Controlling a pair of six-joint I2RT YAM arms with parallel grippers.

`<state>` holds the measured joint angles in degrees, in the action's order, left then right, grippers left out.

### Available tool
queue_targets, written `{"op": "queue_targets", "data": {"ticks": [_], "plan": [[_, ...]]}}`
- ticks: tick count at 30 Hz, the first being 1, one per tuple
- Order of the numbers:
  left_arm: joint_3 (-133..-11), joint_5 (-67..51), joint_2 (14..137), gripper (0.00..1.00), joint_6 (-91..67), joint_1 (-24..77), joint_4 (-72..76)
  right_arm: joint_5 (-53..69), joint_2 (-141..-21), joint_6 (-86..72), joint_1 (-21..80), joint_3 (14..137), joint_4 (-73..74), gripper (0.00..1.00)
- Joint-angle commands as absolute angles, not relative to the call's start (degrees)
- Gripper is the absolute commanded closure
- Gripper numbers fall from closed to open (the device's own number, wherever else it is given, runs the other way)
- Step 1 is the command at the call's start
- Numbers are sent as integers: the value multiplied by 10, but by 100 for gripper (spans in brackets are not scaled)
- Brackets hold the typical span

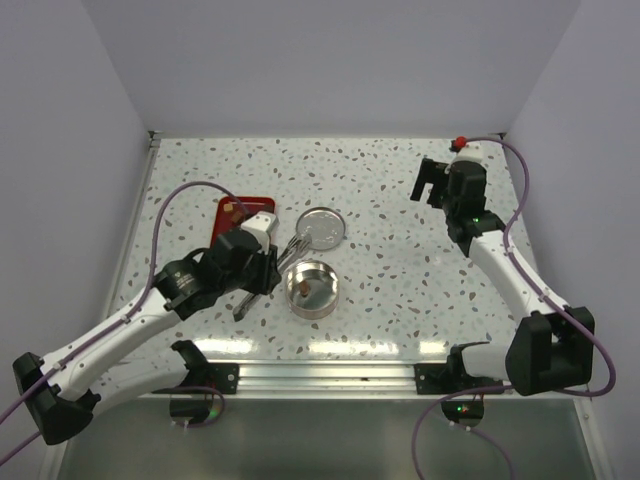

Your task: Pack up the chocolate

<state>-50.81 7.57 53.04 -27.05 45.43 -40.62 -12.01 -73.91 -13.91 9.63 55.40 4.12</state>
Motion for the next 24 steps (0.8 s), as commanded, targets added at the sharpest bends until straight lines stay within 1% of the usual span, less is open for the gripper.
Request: {"op": "queue_targets", "data": {"ticks": [1, 10, 15, 19, 22, 24], "plan": [[-531, 52, 512, 69, -292, 471, -408, -122, -723, -143, 94, 567, 47, 1], [-518, 52, 509, 69, -299, 513, -441, -129, -720, -141, 94, 565, 54, 1], [-518, 55, 514, 66, -299, 519, -463, -129, -720, -144, 94, 561, 53, 1], [-514, 54, 511, 61, -301, 524, -467, -129, -722, -145, 94, 558, 53, 1], [-515, 61, 509, 60, -302, 525, -471, -129, -722, -146, 94, 557, 53, 1], [-516, 61, 509, 57, -304, 525, -470, -129, -722, -146, 94, 557, 54, 1]]}}
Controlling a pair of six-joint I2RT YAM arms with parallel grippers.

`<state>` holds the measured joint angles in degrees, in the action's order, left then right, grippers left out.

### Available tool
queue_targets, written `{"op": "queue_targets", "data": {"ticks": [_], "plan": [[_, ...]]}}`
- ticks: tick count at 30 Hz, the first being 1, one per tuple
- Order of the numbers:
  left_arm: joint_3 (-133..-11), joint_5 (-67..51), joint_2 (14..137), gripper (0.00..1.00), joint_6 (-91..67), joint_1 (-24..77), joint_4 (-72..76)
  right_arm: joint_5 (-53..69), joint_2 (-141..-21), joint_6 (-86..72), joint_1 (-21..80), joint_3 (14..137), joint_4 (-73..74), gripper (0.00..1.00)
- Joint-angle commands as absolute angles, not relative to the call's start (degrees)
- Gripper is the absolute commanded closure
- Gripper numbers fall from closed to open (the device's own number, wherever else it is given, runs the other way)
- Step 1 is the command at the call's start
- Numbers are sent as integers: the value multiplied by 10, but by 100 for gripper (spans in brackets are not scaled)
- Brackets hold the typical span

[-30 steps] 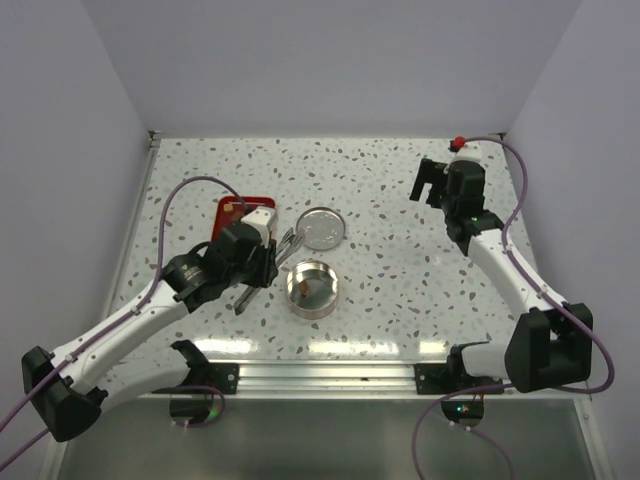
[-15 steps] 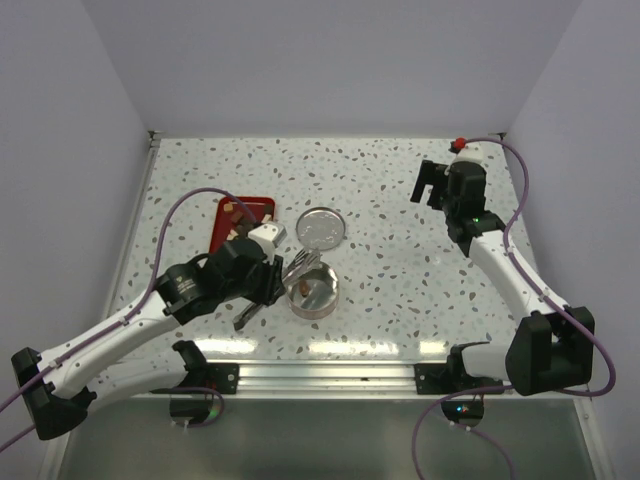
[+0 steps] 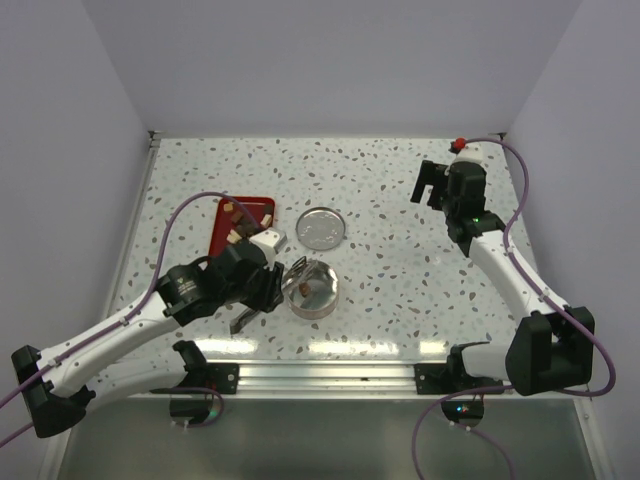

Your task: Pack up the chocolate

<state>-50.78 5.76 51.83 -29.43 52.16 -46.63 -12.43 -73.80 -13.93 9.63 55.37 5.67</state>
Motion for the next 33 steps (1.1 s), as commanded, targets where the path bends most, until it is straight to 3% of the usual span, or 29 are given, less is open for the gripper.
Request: {"op": "queue_targets", "data": {"ticks": [1, 8, 15, 27, 33], "plan": [[-514, 60, 509, 56, -304, 525, -469, -129, -722, -146, 94, 557, 54, 1], [-512, 64, 508, 53, -305, 525, -469, -129, -718, -146, 94, 555, 56, 1], [-519, 86, 504, 57, -307, 525, -466, -130, -719, -144, 94, 552, 56, 1], [-605, 242, 612, 57, -329, 521, -477, -125, -728, -137, 94, 564, 56, 1], [-603, 258, 628, 57, -323, 451, -455, -129, -728, -128, 94, 566, 58, 1]]}}
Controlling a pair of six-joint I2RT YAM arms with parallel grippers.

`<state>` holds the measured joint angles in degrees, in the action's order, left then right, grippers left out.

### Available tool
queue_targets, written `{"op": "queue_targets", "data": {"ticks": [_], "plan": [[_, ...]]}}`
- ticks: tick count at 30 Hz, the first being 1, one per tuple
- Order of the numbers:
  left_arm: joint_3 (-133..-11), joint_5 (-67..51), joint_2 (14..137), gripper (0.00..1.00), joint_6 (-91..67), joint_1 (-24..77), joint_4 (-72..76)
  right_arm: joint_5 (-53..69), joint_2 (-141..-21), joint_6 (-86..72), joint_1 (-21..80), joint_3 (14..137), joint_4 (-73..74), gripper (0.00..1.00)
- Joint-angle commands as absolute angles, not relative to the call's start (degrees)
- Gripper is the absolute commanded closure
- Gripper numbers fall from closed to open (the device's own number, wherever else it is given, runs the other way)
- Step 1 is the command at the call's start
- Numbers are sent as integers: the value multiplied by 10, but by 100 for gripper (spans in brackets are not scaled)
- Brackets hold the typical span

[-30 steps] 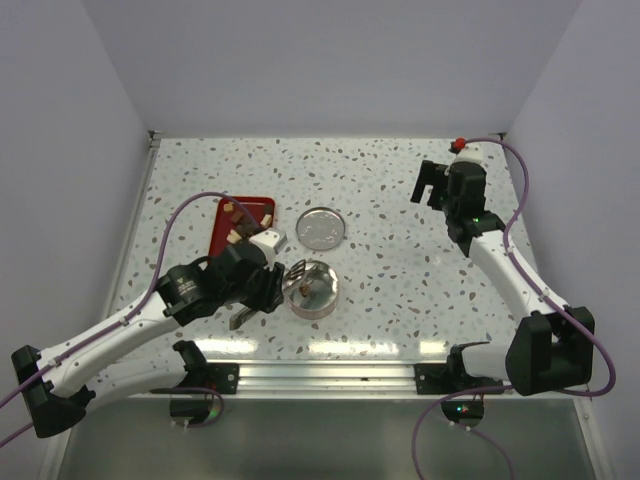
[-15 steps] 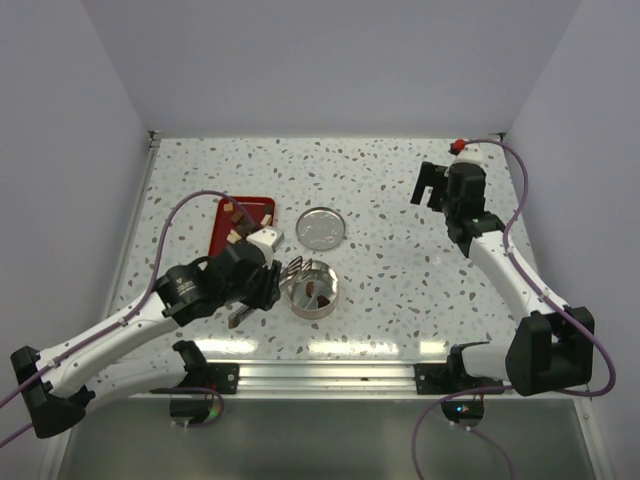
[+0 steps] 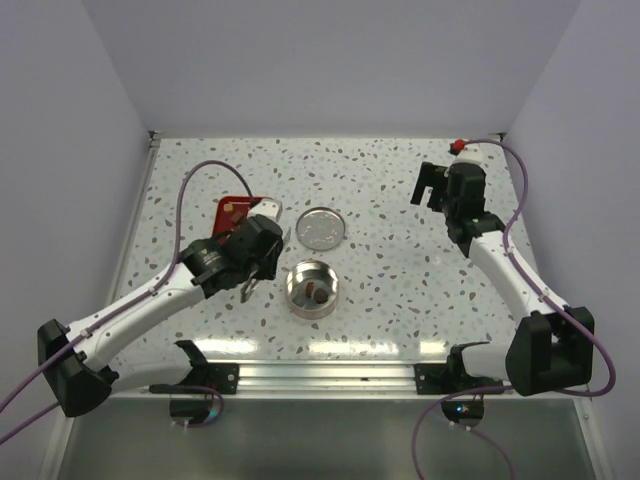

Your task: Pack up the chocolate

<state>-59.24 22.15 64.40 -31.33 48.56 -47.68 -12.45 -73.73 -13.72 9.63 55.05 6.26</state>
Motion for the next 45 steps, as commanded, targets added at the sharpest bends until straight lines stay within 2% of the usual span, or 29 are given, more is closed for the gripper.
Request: {"op": "queue_targets", "data": {"ticks": [1, 4, 15, 22, 45], "plan": [[-592, 251, 621, 57, -322, 423, -441, -129, -728, -127, 94, 566, 58, 1], [-578, 268, 589, 57, -324, 391, -433, -127, -735, -124, 94, 569, 56, 1], [-553, 273, 596, 55, -336, 317, -481, -89, -767, -134, 94, 593, 45, 1], [-540, 284, 579, 55, -359, 313, -497, -73, -785, -138, 94, 596, 38, 1], [-464, 227, 626, 52, -324, 258, -388, -66, -791, -137, 94, 597, 44, 1]]}}
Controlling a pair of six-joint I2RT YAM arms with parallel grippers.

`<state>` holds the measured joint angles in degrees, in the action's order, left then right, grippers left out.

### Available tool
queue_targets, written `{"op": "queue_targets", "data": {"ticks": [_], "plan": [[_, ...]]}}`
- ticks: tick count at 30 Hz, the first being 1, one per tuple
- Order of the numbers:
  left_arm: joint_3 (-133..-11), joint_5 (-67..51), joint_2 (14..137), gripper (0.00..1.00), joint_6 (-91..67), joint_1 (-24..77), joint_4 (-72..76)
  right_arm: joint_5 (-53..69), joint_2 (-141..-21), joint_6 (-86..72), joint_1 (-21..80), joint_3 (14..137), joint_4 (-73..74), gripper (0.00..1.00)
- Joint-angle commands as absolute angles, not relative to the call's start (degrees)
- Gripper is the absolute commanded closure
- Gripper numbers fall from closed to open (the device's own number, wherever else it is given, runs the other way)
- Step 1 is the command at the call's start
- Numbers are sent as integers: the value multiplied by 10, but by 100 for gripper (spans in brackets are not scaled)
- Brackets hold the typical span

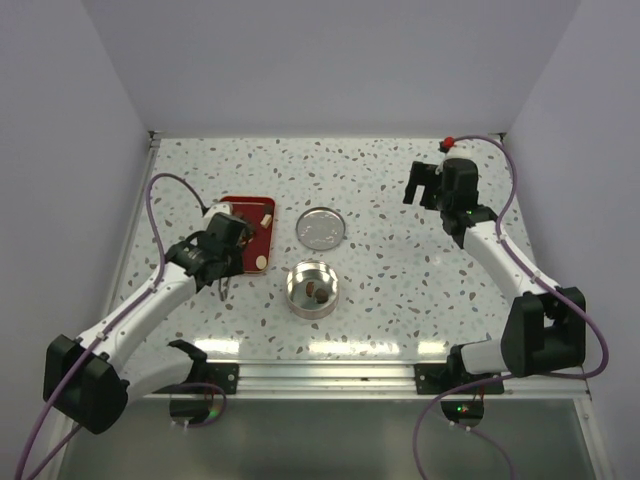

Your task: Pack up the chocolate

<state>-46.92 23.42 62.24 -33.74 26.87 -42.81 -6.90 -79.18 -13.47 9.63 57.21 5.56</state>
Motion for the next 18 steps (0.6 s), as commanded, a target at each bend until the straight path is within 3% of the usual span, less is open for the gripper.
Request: {"op": "queue_targets", "data": {"ticks": [1, 18], "plan": [[-461, 225, 627, 52, -320, 255, -385, -65, -792, -137, 94, 597, 45, 1], [-435, 198, 648, 53, -293, 223, -335, -68, -799, -133, 94, 600, 51, 1]]}}
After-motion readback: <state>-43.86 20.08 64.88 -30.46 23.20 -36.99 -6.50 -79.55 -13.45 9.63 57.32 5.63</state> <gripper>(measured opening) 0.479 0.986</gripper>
